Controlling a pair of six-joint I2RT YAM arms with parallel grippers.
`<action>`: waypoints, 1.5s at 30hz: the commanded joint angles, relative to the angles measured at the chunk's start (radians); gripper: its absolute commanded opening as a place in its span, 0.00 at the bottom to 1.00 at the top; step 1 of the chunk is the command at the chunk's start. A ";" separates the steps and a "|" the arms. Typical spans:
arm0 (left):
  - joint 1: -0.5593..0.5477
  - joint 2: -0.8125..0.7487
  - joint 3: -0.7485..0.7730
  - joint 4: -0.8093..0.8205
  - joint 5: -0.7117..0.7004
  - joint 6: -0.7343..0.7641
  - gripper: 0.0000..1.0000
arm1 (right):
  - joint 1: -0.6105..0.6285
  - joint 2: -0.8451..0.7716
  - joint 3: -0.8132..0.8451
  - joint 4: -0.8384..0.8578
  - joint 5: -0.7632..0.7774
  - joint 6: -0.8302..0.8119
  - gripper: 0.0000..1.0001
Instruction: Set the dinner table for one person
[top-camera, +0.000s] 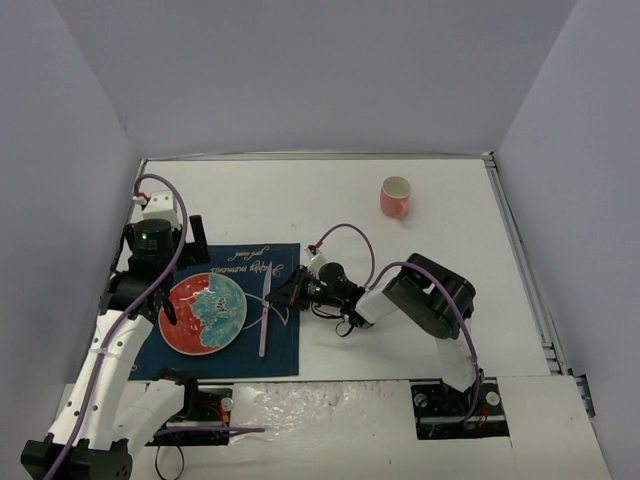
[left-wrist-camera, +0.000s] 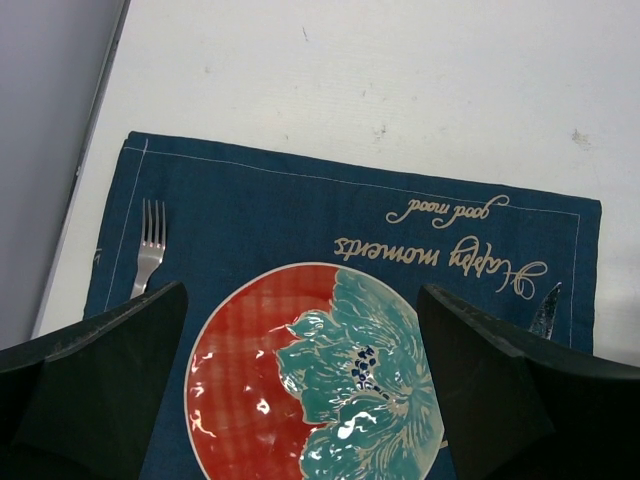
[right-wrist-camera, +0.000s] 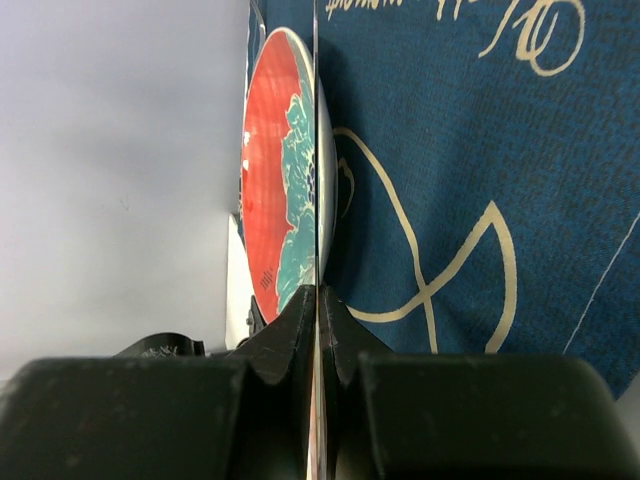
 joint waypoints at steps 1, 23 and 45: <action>0.012 -0.007 0.014 0.059 0.007 0.004 0.97 | 0.011 -0.014 0.025 0.143 0.025 0.020 0.00; 0.026 -0.010 0.007 0.061 0.031 -0.002 0.97 | 0.017 0.036 0.070 0.101 0.027 0.015 0.00; 0.030 -0.018 0.003 0.062 0.048 -0.002 0.97 | 0.002 0.069 0.155 -0.071 0.001 -0.034 0.00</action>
